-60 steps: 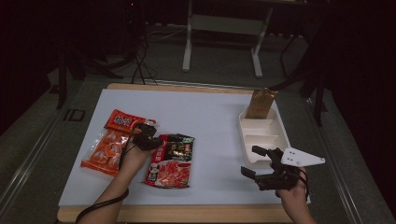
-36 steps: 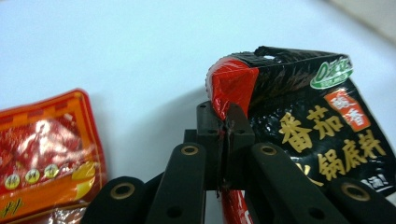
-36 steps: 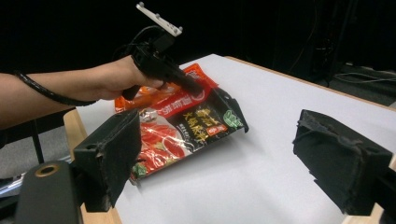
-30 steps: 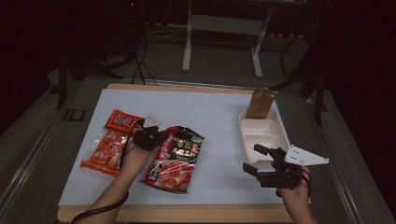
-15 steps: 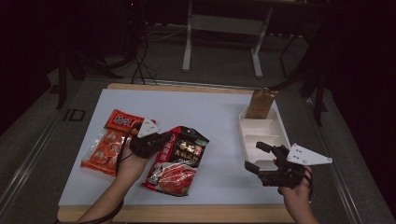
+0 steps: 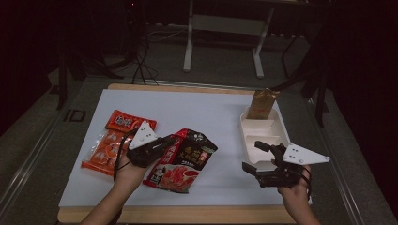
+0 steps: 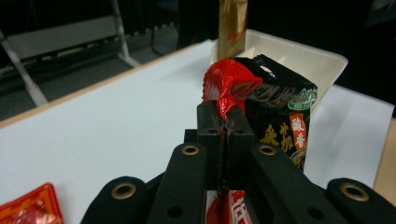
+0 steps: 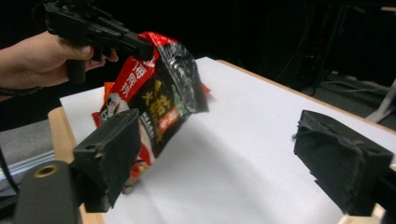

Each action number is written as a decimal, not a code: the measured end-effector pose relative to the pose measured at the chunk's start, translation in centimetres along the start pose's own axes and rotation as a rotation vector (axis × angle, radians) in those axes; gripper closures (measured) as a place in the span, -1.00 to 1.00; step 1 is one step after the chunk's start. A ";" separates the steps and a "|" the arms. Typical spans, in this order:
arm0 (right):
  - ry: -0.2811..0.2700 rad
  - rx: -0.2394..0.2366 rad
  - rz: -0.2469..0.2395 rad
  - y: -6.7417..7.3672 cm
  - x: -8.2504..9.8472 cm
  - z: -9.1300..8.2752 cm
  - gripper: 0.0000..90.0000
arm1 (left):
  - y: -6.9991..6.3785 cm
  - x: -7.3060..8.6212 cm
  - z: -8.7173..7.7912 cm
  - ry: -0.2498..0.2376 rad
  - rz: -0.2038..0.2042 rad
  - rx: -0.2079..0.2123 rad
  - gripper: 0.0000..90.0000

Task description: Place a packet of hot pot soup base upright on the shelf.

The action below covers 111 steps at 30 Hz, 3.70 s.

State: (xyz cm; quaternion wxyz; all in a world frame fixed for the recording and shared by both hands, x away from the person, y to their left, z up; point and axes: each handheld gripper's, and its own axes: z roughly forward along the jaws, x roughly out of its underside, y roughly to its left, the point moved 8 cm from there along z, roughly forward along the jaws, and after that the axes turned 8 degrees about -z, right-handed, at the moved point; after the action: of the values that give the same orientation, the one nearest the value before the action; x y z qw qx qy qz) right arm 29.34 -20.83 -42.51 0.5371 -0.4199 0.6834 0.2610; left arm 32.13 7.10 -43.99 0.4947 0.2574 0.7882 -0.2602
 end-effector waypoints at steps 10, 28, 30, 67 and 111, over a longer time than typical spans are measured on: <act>0.042 -0.036 0.025 1.2 -0.8 2.5 -0.54 | -1.4 -2.1 0.2 -0.089 -0.025 0.051 0.97; -0.028 -0.057 0.043 1.2 -4.0 5.1 0.39 | -4.4 -4.9 0.3 -0.235 -0.060 0.156 0.97; -0.020 -0.091 0.076 1.1 -4.1 5.1 0.46 | -4.4 -4.9 0.4 -0.234 -0.053 0.154 0.97; -0.029 -0.054 0.007 -2.9 -7.9 3.3 0.73 | -2.3 -3.9 -0.8 -0.239 -0.164 0.212 -0.50; -0.040 0.218 -0.034 -17.9 -7.2 -2.7 0.72 | -1.7 7.3 -1.1 -0.062 -0.090 0.130 -0.95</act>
State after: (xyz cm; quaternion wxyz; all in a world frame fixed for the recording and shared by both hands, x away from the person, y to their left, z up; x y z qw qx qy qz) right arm 43.75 -30.03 -33.16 0.5976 -0.3651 0.6896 0.1843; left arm 27.49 7.69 -49.99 0.4889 0.2453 0.7648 -0.3405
